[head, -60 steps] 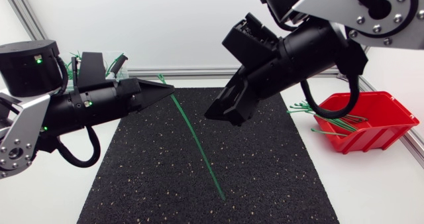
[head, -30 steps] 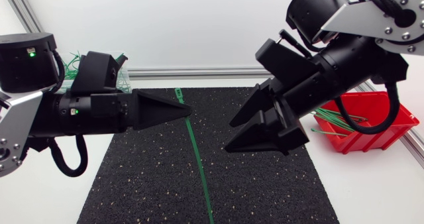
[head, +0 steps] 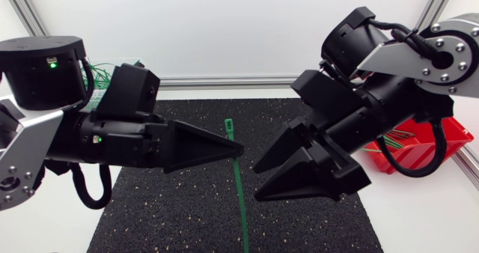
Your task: Take a green cable tie from the red box, thread the tail through the head to close it, then place it in the transparent bin on the left.
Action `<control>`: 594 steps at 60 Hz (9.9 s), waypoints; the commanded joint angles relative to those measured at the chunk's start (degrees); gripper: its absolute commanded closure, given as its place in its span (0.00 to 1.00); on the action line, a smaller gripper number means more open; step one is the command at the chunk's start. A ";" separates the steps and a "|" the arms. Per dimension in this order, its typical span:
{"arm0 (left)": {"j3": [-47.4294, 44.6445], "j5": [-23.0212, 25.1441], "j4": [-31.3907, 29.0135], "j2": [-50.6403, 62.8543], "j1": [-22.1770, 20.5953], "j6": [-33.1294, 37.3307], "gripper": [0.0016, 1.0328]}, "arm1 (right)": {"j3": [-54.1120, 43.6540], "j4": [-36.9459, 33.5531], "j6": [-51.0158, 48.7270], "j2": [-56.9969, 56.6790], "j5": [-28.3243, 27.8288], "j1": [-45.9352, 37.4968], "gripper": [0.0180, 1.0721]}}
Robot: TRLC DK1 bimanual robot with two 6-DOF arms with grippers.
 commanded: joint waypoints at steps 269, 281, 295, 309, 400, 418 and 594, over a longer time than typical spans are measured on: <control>1.57 -10.41 12.20 2.95 0.03 -1.79 0.86 | -4.66 14.86 8.25 2.36 -12.69 -2.57 0.95; 2.10 -10.50 12.20 3.30 0.12 -1.97 0.87 | -4.75 14.94 8.25 2.71 -12.60 -2.31 0.95; 2.10 -10.41 12.20 3.57 0.12 -1.97 0.87 | -4.75 15.03 8.34 2.80 -12.52 -2.13 0.95; 2.10 -10.50 12.11 4.18 0.12 -2.06 0.91 | -4.84 15.12 8.34 2.71 -12.34 -2.31 0.95; 8.43 1.81 -6.43 2.69 16.82 -9.00 0.97 | -5.19 15.47 3.33 -2.82 14.82 -0.55 0.05; 7.64 2.69 -7.14 1.46 18.49 -8.82 0.97 | -1.59 7.56 1.31 -6.43 24.92 2.52 0.05; 23.98 11.21 -18.21 29.32 19.90 5.94 0.97 | -42.89 106.00 -94.93 12.03 33.80 25.02 0.04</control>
